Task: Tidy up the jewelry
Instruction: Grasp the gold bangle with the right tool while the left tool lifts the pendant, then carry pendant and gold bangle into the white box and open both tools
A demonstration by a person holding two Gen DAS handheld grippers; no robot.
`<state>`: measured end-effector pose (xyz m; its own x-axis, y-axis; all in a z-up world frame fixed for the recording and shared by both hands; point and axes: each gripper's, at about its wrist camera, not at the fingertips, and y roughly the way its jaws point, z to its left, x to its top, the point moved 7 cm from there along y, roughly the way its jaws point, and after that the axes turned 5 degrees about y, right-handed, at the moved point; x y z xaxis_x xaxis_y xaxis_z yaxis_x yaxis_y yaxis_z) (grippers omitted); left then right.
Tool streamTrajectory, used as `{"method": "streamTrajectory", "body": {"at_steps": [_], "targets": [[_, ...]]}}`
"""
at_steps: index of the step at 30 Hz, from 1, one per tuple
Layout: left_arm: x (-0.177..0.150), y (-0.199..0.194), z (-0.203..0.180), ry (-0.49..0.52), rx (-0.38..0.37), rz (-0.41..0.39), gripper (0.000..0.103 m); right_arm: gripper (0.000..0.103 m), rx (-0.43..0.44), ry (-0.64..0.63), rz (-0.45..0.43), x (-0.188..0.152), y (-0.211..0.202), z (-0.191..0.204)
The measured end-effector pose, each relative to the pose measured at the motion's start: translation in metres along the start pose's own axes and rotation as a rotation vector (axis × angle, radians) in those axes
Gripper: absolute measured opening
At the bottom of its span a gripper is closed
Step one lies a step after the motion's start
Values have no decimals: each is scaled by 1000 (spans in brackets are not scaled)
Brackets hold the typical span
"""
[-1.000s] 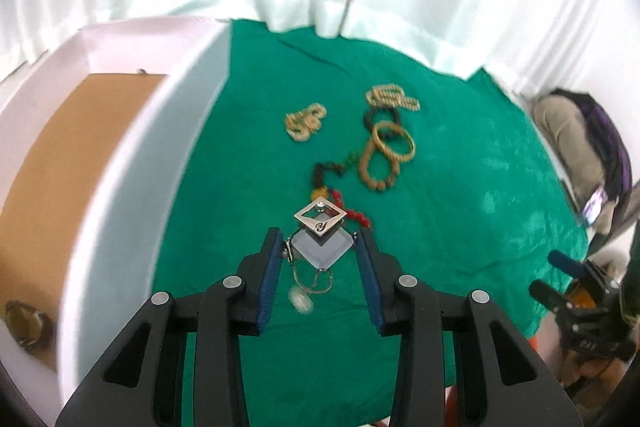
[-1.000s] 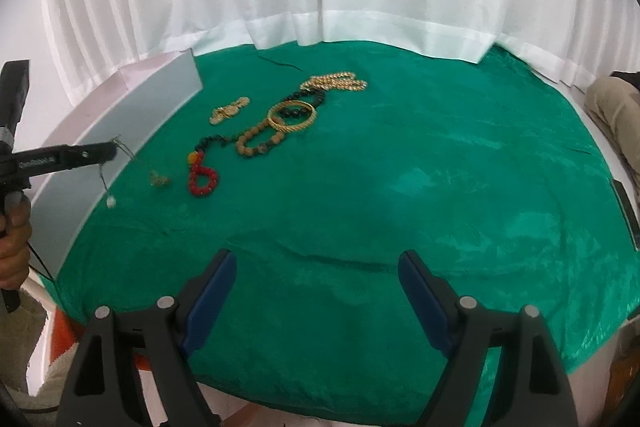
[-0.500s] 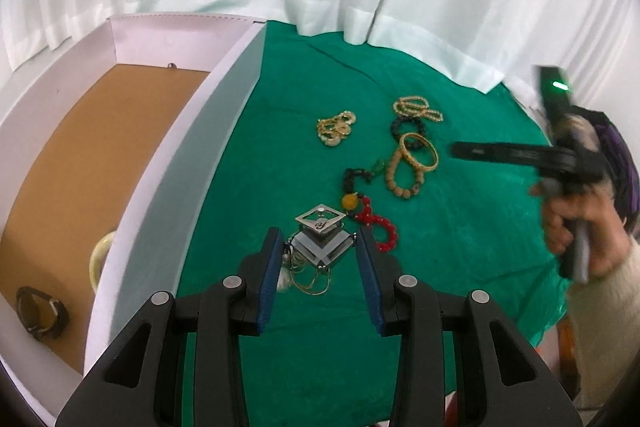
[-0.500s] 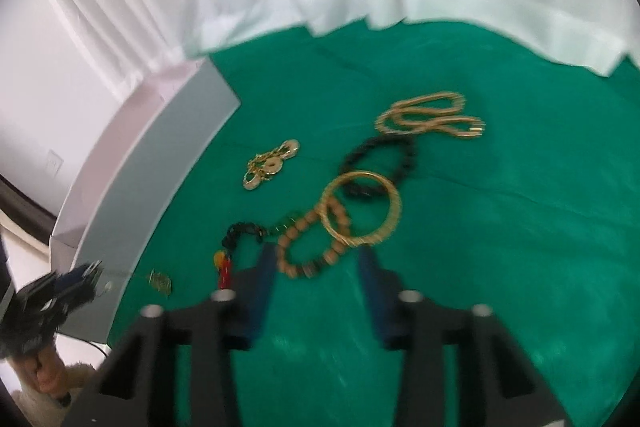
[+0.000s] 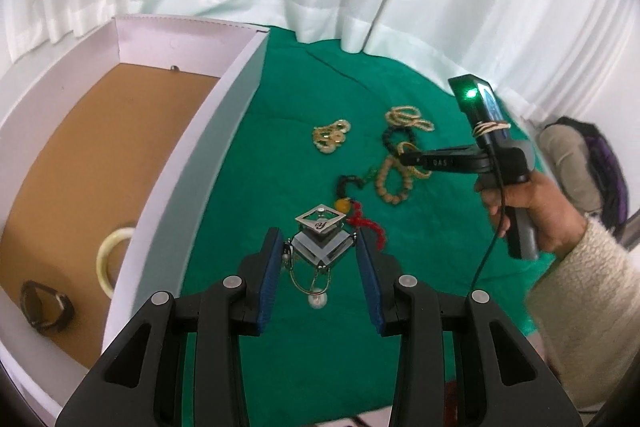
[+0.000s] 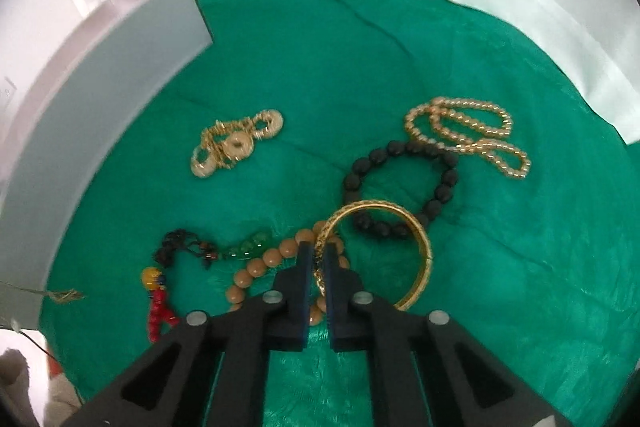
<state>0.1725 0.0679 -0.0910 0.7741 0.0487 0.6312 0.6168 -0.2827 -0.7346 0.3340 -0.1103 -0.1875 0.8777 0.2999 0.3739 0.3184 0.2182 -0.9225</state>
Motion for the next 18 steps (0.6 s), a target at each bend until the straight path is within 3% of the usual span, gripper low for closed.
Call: {"method": "streamTrajectory", "body": {"at_steps": [5,9,14,18], "targets": [[14,-39,-7,-39,-78,-45,37,5,81,43,-95,0,-58,-2],[33,-87,3,-67,-89,-129,37,5,175,15,-168,9,-108,34],[48,-143,39,-114,-22,-221,37,5,287,-109,-264,25,-158,121],[51,-166,80,-162,61,-249,37,5,392,-220,-289,40,-172,208]]}}
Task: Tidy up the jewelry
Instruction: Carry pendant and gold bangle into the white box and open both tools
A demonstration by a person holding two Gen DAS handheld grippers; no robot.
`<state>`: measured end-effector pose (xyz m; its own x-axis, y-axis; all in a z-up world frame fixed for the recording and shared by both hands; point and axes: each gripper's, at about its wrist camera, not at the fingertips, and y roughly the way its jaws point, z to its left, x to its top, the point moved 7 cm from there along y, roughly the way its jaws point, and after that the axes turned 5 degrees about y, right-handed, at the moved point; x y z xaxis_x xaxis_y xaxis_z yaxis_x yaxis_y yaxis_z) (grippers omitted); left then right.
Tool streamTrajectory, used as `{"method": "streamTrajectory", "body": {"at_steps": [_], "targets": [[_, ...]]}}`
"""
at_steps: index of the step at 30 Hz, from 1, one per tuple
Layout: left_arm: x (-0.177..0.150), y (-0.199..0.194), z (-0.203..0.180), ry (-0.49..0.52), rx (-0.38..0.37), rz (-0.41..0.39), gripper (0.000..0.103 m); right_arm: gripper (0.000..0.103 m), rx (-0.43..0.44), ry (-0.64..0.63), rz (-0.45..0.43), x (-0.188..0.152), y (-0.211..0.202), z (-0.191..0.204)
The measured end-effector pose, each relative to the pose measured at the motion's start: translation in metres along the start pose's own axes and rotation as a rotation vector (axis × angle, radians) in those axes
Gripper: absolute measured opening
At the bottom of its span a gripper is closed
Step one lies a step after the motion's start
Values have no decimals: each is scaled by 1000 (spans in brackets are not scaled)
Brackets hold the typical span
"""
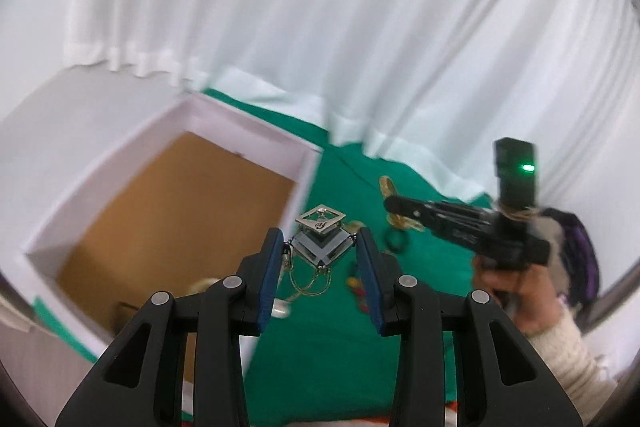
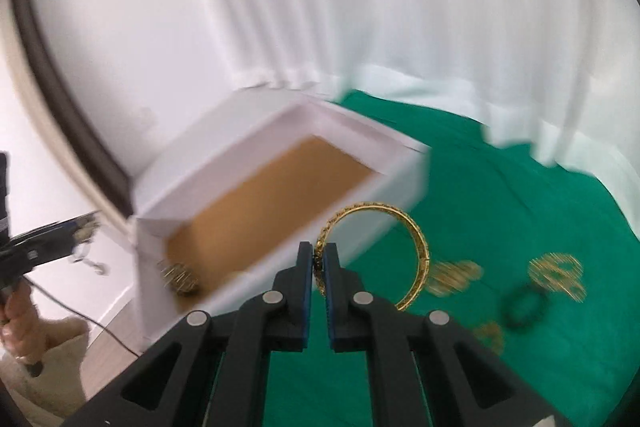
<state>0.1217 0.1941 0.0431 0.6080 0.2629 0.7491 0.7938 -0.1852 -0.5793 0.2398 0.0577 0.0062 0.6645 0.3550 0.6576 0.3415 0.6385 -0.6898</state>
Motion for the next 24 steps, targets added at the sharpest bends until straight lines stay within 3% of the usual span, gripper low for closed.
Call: {"method": "streamTrajectory", "body": {"at_steps": [5,8,15,20,22,23,24], "targets": [[-1,18,60,-51,113,30,37,5,69,-94,24,24,46,68],[-10,45,98,-81,184,72,37,5,60,-131,78,31,86,90],[-39,106,166,-172,251,198,37,6,-15,-146,244,11,198,85],[-52,126,187,-175,324,243,40,8,-50,-110,262,2,235,78],[-53,129,195,-183,363,249,56,23,-46,-71,255,3,238,77],[-53,126,196,-190,374,242,64,40,-39,-48,254,4,238,76],[-54,122,196,-196,378,228,66,43,-29,-24,234,6,233,75]]}}
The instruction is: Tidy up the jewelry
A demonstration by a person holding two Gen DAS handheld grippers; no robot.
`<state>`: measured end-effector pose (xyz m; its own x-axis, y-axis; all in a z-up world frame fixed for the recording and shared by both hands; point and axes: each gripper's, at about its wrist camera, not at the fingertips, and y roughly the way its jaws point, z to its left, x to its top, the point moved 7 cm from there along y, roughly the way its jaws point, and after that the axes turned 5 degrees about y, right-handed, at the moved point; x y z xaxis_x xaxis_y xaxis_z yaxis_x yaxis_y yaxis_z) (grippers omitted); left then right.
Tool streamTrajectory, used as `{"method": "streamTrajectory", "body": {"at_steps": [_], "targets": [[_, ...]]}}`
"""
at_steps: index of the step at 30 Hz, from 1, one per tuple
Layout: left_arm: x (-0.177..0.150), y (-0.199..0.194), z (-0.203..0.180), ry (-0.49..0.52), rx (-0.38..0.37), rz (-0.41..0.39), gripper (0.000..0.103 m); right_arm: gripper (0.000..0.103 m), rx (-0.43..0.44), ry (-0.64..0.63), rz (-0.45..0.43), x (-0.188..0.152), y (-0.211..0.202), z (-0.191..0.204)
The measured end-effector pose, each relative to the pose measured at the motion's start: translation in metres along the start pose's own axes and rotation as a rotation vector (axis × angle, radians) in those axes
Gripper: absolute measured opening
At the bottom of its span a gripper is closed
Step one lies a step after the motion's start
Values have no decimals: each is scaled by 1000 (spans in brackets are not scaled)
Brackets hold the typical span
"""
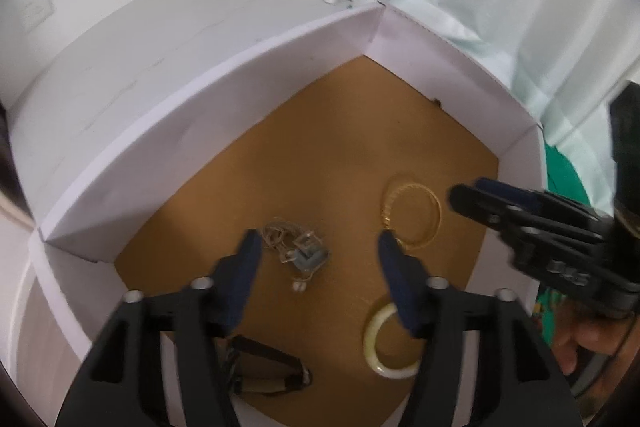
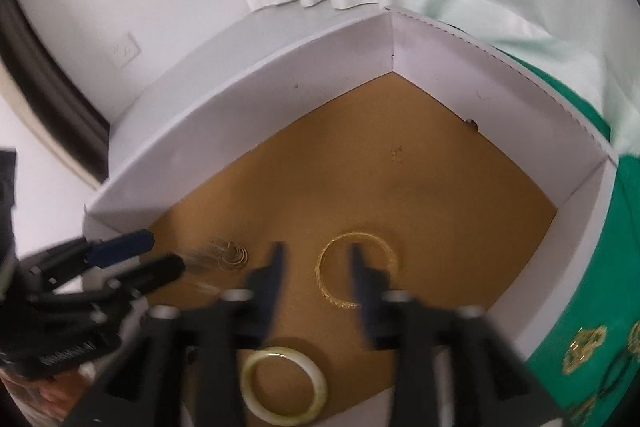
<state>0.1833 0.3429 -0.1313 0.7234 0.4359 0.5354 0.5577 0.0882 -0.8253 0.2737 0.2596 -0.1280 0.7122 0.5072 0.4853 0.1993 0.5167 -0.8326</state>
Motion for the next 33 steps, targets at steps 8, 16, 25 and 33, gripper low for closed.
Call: {"method": "streamTrajectory", "body": {"at_steps": [8,16,25,33], "targets": [[-16,-76,-27,51,-22,-195,79,61,-37,-24,-201,-29,-103,-5],[-60,-137,-142,250,-187,-353,98,78,-246,44,-332,-119,-199,-79],[-153,-79,-259,478,-296,-191,100,84,-491,330,-289,-266,-241,-200],[-198,8,-281,552,-229,-67,100,84,-650,528,-209,-358,-222,-281]]}}
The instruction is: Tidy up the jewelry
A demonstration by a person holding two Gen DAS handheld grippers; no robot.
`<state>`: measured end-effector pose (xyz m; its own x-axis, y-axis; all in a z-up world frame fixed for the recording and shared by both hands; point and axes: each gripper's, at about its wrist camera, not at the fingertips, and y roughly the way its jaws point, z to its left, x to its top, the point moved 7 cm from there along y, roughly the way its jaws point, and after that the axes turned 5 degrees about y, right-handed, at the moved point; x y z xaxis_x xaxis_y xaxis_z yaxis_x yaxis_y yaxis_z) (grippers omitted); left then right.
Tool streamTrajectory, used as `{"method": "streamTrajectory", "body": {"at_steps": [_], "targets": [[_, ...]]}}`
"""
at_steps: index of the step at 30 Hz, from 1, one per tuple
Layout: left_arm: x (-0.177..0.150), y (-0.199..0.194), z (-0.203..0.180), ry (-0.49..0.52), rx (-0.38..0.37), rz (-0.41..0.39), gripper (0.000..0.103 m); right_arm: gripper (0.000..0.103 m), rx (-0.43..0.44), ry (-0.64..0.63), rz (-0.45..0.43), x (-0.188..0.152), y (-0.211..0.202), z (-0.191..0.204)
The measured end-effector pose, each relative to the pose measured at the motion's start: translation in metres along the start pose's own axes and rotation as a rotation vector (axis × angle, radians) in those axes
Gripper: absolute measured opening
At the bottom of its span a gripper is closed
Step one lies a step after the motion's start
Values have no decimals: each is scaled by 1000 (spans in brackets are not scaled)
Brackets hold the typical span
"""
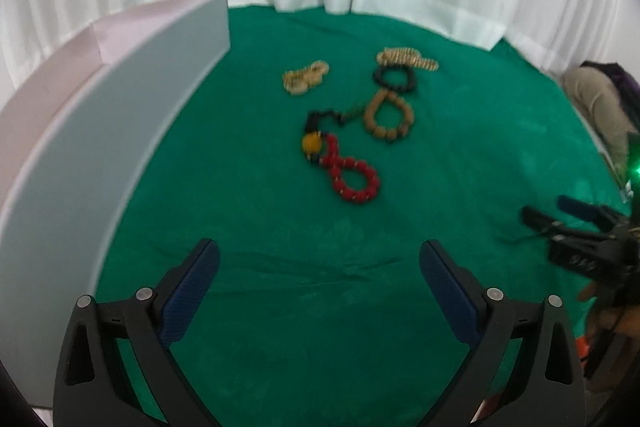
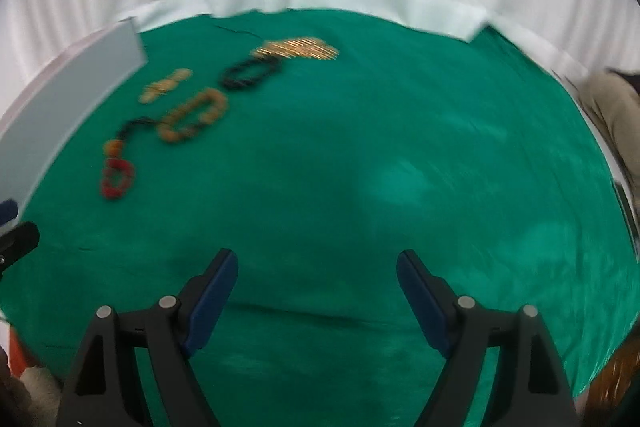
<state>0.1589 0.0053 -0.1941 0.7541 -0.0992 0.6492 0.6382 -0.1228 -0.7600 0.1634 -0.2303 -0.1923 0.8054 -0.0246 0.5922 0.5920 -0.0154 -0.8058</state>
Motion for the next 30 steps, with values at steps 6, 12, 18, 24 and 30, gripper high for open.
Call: {"method": "streamTrajectory", "body": {"at_steps": [6,12,18,24,30], "targets": [[-12,33,10,-38,24,70,100,84,-16,67,9,-7,15,-25],[-18,39,6,-7,53,86,101,88,-21,65,-12,-13,18,-23],[-20,43,3,19,80,107,103,92,-25,61,-22,-15,18,-21],[-20,44,4,14,66,114,103,92,-25,54,-20,-15,18,-20],[-20,45,4,1,76,145,103,92,-31,54,6,-17,17,-20]]}}
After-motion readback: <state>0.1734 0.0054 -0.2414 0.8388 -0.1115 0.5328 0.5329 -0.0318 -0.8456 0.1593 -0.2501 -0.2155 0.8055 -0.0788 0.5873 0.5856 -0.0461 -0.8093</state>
